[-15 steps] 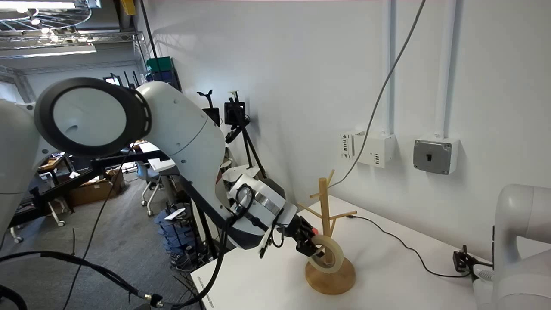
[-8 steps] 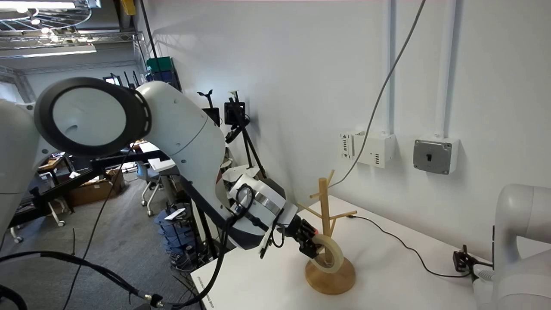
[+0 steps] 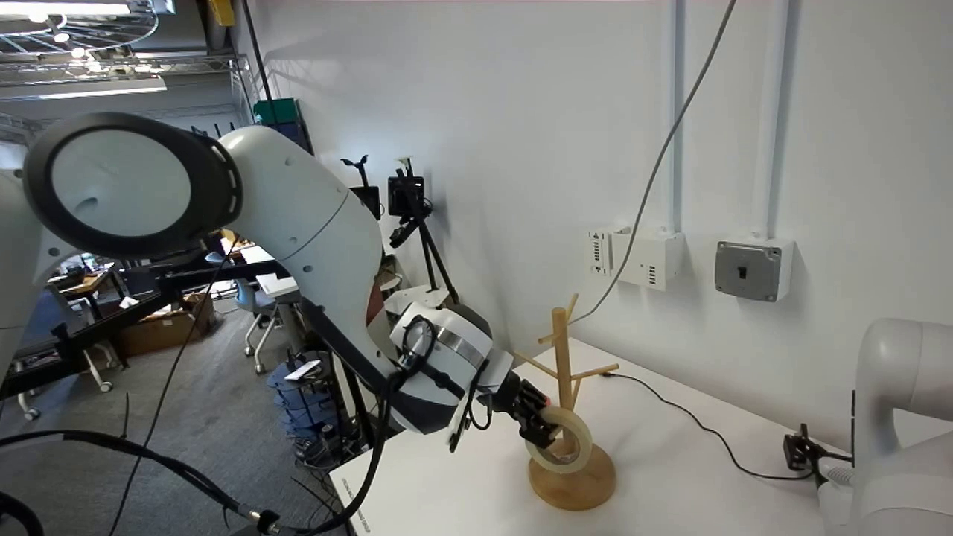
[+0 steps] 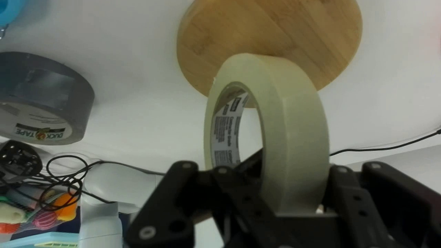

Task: Remove the tape off of the wooden holder then put the dark brown tape on the bottom position of the wooden holder then put the peg on the top position of the wooden holder

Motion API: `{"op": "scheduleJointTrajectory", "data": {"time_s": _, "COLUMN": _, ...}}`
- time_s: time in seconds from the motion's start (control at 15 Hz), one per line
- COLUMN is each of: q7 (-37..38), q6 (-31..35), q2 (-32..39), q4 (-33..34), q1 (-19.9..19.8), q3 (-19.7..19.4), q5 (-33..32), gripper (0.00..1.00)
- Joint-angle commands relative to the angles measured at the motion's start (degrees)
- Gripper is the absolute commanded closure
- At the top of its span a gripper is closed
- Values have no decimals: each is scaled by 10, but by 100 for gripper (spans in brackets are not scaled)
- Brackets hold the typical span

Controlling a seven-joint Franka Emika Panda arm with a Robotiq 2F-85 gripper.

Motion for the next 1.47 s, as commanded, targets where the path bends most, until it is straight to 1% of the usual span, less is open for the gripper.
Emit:
{"op": "scheduleJointTrajectory", "data": {"time_s": 0.0, "q7": 36, "q6": 6, "q2": -55, "q4": -55, "q1": 3, "q3": -11, "q5": -40, "gripper": 98}}
{"op": "scheduleJointTrajectory", "data": {"time_s": 0.73, "q7": 84, "q6": 4, "q2": -147, "q4": -159, "q1": 0, "q3": -10, "q5": -87, "gripper": 98}}
{"op": "scheduleJointTrajectory", "data": {"time_s": 1.2, "q7": 131, "q6": -3, "q2": -197, "q4": -194, "q1": 1, "q3": -9, "q5": -98, "gripper": 98}}
{"op": "scheduleJointTrajectory", "data": {"time_s": 1.4, "q7": 154, "q6": -3, "q2": -214, "q4": -204, "q1": 1, "q3": -8, "q5": -113, "gripper": 98}}
